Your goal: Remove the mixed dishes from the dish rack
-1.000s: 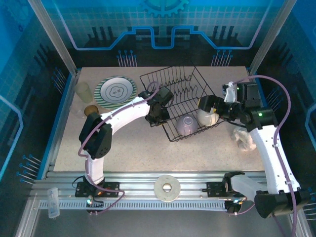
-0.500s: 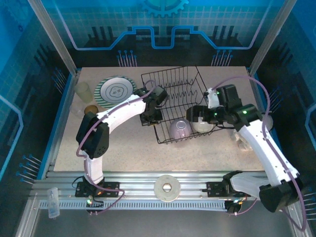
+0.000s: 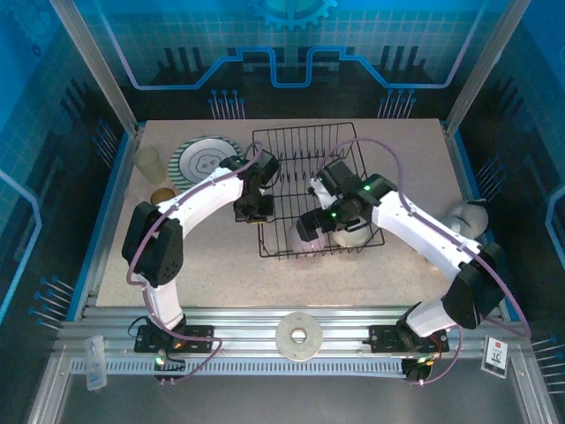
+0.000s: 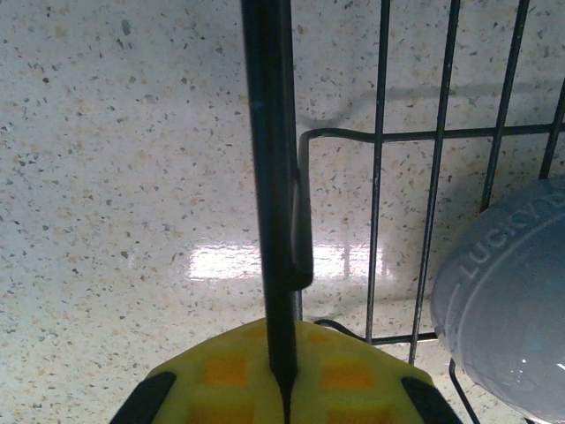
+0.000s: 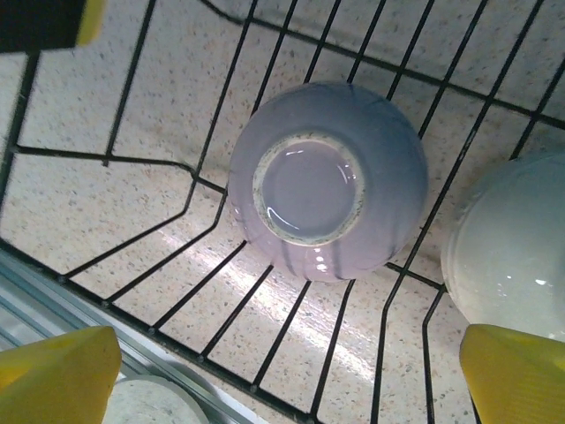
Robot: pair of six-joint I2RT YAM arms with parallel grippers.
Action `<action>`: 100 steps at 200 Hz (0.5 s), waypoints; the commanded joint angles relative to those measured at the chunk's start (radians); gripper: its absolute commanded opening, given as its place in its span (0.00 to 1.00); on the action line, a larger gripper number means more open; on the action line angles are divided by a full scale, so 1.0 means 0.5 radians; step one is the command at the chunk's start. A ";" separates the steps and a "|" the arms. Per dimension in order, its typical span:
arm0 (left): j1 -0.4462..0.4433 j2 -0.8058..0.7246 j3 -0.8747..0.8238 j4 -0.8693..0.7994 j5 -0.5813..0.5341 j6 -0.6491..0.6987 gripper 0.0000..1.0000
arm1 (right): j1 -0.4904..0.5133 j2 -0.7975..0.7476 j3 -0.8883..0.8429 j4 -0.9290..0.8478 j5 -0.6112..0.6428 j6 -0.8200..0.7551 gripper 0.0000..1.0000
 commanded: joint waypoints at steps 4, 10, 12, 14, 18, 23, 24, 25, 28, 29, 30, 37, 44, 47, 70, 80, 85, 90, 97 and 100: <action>0.033 -0.054 -0.105 -0.094 0.035 0.128 0.00 | 0.081 0.074 0.035 -0.005 0.047 0.000 1.00; 0.040 -0.061 -0.115 -0.084 0.046 0.128 0.00 | 0.102 0.101 0.027 0.011 0.052 0.005 1.00; 0.040 -0.063 -0.118 -0.082 0.050 0.127 0.00 | 0.107 0.112 0.026 0.018 0.054 0.005 1.00; 0.040 -0.065 -0.121 -0.078 0.055 0.129 0.00 | 0.110 0.120 0.025 0.022 0.056 0.009 1.00; 0.044 -0.067 -0.125 -0.073 0.062 0.128 0.00 | 0.117 0.144 0.026 0.028 0.063 0.011 1.00; 0.044 -0.071 -0.128 -0.071 0.070 0.127 0.00 | 0.121 0.175 0.031 0.029 0.068 0.018 1.00; 0.044 -0.070 -0.129 -0.072 0.072 0.126 0.00 | 0.121 0.180 0.032 0.029 0.070 0.020 1.00; 0.044 -0.070 -0.130 -0.071 0.072 0.128 0.00 | 0.119 0.186 0.035 0.029 0.070 0.021 1.00; 0.044 -0.072 -0.132 -0.071 0.077 0.128 0.00 | 0.121 0.204 0.038 0.029 0.071 0.024 1.00; 0.043 -0.073 -0.132 -0.072 0.078 0.130 0.00 | 0.121 0.209 0.041 0.029 0.071 0.025 1.00; 0.044 -0.073 -0.130 -0.069 0.080 0.131 0.00 | 0.121 0.214 0.042 0.029 0.071 0.027 1.00; 0.045 -0.075 -0.135 -0.065 0.091 0.137 0.00 | 0.123 0.251 0.056 0.039 0.077 0.031 1.00; 0.044 -0.078 -0.137 -0.061 0.100 0.147 0.00 | 0.121 0.287 0.073 0.052 0.079 0.040 1.00; 0.043 -0.079 -0.140 -0.058 0.100 0.145 0.00 | 0.122 0.304 0.083 0.057 0.082 0.043 1.00; 0.045 -0.081 -0.142 -0.059 0.100 0.160 0.00 | 0.133 0.460 0.169 0.067 0.098 0.042 1.00; 0.049 -0.081 -0.136 -0.060 0.096 0.164 0.00 | 0.144 0.527 0.202 0.060 0.118 0.035 1.00; 0.048 -0.080 -0.130 -0.065 0.087 0.167 0.00 | 0.149 0.555 0.215 0.055 0.131 0.032 1.00; 0.047 -0.081 -0.122 -0.069 0.077 0.173 0.00 | 0.157 0.581 0.225 0.051 0.140 0.031 1.00; 0.048 -0.088 -0.117 -0.067 0.070 0.183 0.00 | 0.161 0.614 0.238 0.042 0.158 0.033 1.00; 0.047 -0.091 -0.116 -0.065 0.067 0.186 0.00 | 0.165 0.624 0.241 0.039 0.165 0.033 1.00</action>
